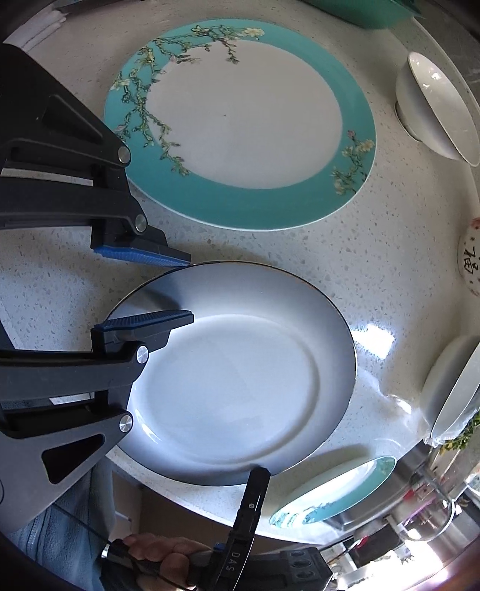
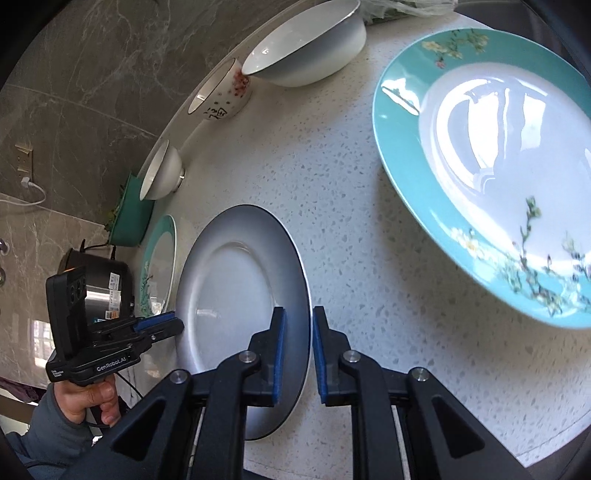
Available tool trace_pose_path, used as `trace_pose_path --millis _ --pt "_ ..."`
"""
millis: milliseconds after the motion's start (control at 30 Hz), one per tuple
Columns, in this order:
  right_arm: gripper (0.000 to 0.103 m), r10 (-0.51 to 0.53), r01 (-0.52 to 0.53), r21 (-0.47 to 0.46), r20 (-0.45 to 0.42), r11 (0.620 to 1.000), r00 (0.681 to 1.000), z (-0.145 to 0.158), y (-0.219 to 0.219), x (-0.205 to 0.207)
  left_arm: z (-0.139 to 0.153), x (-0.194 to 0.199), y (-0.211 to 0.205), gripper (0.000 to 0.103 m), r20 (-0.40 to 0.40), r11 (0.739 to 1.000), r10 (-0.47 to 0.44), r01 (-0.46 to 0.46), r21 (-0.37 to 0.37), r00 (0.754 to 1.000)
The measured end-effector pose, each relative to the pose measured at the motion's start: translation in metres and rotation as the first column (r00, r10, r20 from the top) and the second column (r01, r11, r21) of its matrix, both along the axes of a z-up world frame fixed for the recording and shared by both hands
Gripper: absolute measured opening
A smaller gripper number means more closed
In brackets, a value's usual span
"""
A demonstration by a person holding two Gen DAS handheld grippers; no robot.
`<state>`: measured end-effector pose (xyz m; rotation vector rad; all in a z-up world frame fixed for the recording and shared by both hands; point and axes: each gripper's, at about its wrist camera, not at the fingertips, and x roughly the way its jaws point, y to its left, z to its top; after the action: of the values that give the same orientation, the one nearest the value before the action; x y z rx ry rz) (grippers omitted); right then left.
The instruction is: Organize plates and bowls
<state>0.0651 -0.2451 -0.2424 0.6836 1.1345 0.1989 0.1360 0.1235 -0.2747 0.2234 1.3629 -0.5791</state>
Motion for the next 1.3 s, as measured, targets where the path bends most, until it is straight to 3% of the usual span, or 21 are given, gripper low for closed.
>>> trace_pose_path --millis 367,467,500,533,600,667,800,900,967,1033,1200,1300 --pt "0.019 0.063 -0.060 -0.084 0.027 0.995 0.998 -0.003 0.008 0.008 0.007 0.013 -0.018 0.025 0.044 0.999 0.043 -0.044 0.015 0.998" --pt "0.022 0.100 -0.094 -0.145 0.032 0.985 0.994 0.001 0.015 0.010 0.009 0.009 -0.019 0.027 0.062 0.999 0.050 -0.051 0.014 0.997" --pt "0.025 0.110 -0.103 -0.164 0.035 0.981 0.993 0.002 0.017 0.009 0.010 0.007 -0.020 0.034 0.072 0.999 0.050 -0.051 0.014 0.996" --pt "0.027 0.122 -0.114 -0.181 0.037 0.977 0.992 0.004 0.018 0.009 0.012 0.004 -0.021 0.054 0.084 0.999 0.050 -0.051 0.013 0.995" --pt "0.048 0.134 -0.122 -0.205 0.047 0.971 0.990 0.007 0.019 0.008 0.018 -0.003 -0.021 0.072 0.120 0.998 0.059 -0.058 -0.006 0.991" --pt "0.057 0.134 -0.118 -0.231 0.053 0.966 0.990 0.010 0.018 0.007 0.024 -0.008 -0.018 0.077 0.139 0.997 0.076 -0.074 -0.016 0.987" --pt "0.060 0.136 -0.118 -0.258 0.053 0.959 0.989 0.018 0.012 0.006 0.038 -0.019 -0.008 0.088 0.127 0.988 0.141 -0.132 -0.074 0.982" --pt "0.062 0.161 -0.134 -0.273 0.079 0.953 0.984 0.035 0.012 0.003 0.059 -0.035 0.006 0.098 0.126 0.972 0.183 -0.160 -0.173 0.975" --pt "0.064 0.186 -0.148 -0.274 0.121 0.950 0.975 0.049 0.017 0.002 0.072 -0.043 0.019 0.100 0.134 0.954 0.217 -0.181 -0.237 0.967" --pt "0.070 0.212 -0.161 -0.250 0.191 0.955 0.958 0.069 0.021 0.006 0.082 -0.048 0.036 0.102 0.146 0.941 0.259 -0.215 -0.262 0.955" --pt "0.080 0.226 -0.216 -0.066 0.346 0.974 0.911 0.111 0.035 0.041 0.092 -0.036 0.100 0.103 0.187 0.912 0.388 -0.347 -0.218 0.902" --pt "0.081 0.228 -0.251 0.018 0.363 0.968 0.904 0.117 0.057 0.071 0.093 -0.020 0.134 0.103 0.208 0.896 0.432 -0.392 -0.209 0.877"
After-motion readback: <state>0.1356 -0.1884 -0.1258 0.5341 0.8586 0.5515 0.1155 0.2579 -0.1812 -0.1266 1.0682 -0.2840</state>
